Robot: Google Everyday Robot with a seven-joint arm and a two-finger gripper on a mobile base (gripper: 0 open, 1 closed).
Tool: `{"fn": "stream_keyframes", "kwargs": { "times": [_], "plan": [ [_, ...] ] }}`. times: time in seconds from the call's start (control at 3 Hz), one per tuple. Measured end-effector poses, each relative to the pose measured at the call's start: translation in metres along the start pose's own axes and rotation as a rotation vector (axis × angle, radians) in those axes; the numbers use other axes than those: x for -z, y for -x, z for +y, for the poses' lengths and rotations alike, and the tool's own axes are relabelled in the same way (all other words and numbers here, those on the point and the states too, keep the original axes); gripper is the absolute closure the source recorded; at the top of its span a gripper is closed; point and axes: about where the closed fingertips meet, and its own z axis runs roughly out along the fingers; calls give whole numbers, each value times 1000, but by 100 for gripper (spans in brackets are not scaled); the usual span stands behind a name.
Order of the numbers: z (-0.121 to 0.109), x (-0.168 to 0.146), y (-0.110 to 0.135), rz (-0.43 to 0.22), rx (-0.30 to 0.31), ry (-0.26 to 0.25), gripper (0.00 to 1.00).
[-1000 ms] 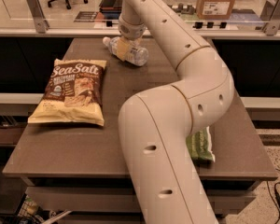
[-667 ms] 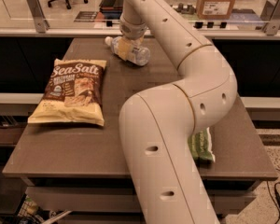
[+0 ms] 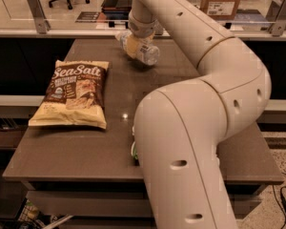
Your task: Knock blue plastic bottle over
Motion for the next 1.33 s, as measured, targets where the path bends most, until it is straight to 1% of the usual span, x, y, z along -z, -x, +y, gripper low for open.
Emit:
{"fn": "stream_keyframes", "kwargs": {
  "times": [0.33, 0.67, 1.0, 1.33],
  "plan": [
    [-5, 8, -11, -64, -33, -27, 100],
    [-12, 10, -24, -172, -71, -42, 100],
    [-23, 9, -31, -297, -86, -47, 100],
    [-36, 15, -36, -395, -90, -67, 100]
  ]
}}
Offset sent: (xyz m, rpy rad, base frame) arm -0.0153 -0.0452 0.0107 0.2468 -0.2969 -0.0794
